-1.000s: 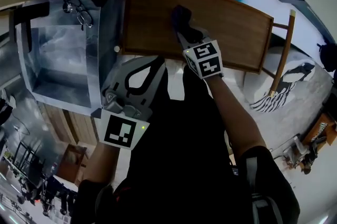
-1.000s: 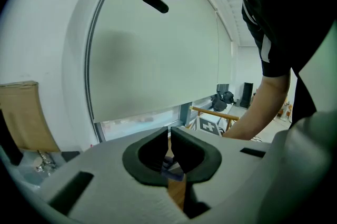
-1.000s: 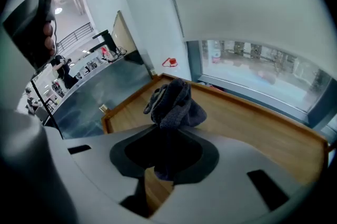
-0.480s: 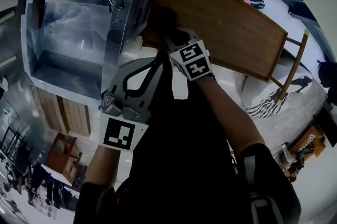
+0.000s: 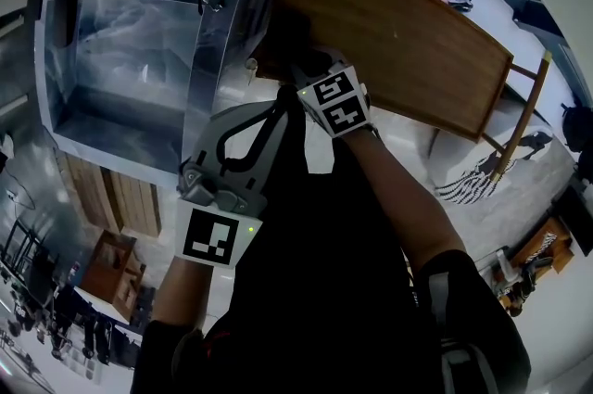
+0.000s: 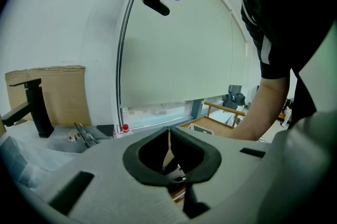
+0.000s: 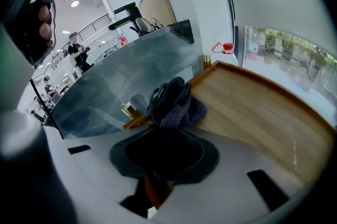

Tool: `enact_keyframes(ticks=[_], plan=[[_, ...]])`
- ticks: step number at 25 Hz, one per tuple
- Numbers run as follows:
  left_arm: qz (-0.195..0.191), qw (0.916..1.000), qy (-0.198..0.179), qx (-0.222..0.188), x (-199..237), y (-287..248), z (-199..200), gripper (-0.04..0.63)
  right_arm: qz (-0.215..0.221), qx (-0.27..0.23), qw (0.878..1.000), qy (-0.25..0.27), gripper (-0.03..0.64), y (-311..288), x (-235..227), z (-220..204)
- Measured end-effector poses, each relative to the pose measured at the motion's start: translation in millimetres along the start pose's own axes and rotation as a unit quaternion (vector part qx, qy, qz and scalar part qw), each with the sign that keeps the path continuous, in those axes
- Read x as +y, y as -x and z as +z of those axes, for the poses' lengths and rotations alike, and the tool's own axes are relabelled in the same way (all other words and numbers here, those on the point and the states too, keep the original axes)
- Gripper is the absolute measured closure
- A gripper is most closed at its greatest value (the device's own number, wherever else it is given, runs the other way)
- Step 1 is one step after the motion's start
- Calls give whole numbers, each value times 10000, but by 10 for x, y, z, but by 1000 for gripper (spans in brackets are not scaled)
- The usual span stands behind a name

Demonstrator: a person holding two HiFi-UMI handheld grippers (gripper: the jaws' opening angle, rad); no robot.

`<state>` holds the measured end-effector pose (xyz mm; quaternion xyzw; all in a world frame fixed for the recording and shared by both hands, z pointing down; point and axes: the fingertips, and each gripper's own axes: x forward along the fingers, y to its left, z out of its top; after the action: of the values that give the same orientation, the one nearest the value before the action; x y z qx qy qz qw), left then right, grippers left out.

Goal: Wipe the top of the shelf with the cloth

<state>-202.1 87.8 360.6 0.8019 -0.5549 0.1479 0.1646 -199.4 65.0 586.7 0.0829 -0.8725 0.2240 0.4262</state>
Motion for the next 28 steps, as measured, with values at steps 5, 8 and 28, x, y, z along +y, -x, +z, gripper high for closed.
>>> enact_keyframes(ticks=[5,8,28], plan=[[-134,9999,-58,-6,-114,-122,45,568,-52,-7,9999,-89,534,71,-97,-106],[-228,9997,-120,8,-185,-205,82,568,-78,-7,9998,-163,534,131,-171,-178],[-901,9943,-562,10,-897,-804,430,568,-489,-84,9961,-731,534,739,-780,-783]])
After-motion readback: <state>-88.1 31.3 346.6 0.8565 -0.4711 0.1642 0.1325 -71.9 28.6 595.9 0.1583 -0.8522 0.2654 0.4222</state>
